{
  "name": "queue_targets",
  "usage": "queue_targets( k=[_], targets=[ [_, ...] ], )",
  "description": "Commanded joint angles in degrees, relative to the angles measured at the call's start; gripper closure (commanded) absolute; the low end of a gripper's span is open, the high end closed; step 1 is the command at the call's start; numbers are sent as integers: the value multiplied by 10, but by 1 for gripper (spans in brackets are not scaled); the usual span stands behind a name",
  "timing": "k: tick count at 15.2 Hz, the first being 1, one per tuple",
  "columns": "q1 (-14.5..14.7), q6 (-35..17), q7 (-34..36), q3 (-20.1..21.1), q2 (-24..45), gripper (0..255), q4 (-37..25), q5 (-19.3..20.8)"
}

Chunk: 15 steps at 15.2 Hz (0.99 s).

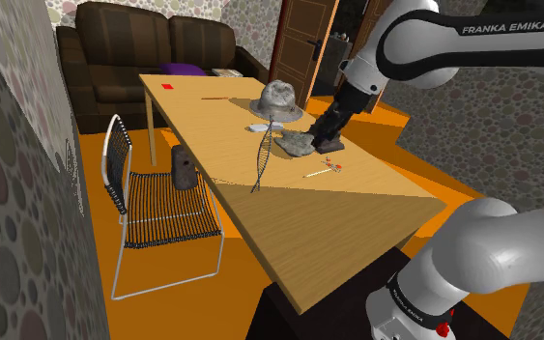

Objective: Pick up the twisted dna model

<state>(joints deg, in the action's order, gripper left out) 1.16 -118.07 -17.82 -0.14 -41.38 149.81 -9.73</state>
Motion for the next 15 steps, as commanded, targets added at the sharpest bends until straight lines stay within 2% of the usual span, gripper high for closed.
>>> queue_targets(
  k=[1,5,9,11,14,15],
  targets=[
    [11,-70,-34,-13,28,0,16,-14],
    [47,-202,-116,-48,101,0,33,-60],
    [114,-321,-231,-103,192,0,23,-147],
    [163,-367,-312,-141,241,0,5,-218],
    [245,-407,-472,-203,317,0,-41,-374],
    [261,-410,-516,-215,336,0,-56,-418]
  ],
)
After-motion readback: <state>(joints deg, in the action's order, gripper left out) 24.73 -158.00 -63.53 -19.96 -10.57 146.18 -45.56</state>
